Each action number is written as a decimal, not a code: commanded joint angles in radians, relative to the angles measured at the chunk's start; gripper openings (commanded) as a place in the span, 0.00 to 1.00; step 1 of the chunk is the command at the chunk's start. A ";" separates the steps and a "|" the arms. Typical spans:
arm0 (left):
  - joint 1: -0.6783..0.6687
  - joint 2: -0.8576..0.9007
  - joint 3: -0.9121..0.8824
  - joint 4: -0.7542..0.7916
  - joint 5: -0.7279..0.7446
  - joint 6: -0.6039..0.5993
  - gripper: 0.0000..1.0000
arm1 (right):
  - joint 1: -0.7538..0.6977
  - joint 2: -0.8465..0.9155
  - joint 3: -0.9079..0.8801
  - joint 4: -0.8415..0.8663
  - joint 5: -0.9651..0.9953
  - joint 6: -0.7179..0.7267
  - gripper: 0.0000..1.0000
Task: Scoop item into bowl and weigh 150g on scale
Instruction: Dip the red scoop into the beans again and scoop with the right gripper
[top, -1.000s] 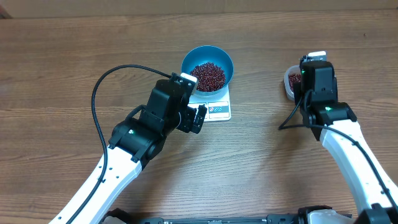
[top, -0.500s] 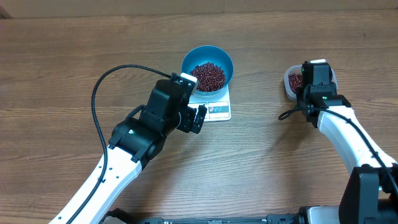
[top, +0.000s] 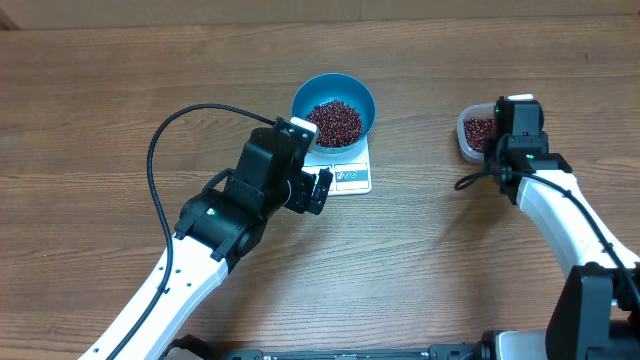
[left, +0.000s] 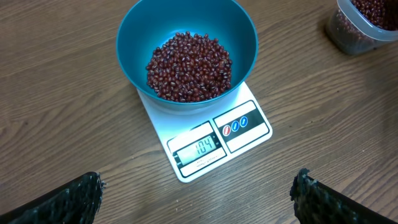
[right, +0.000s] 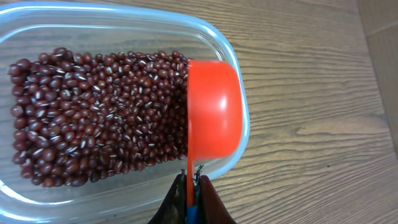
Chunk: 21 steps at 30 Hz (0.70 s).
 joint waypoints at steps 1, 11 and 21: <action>0.000 0.004 -0.001 0.003 0.012 0.012 1.00 | -0.029 0.015 0.005 0.007 -0.045 0.001 0.04; 0.000 0.004 -0.001 0.003 0.012 0.012 1.00 | -0.037 0.040 0.005 0.021 -0.103 0.001 0.04; 0.000 0.004 -0.001 0.003 0.012 0.012 1.00 | -0.037 0.126 0.005 0.035 -0.166 0.001 0.04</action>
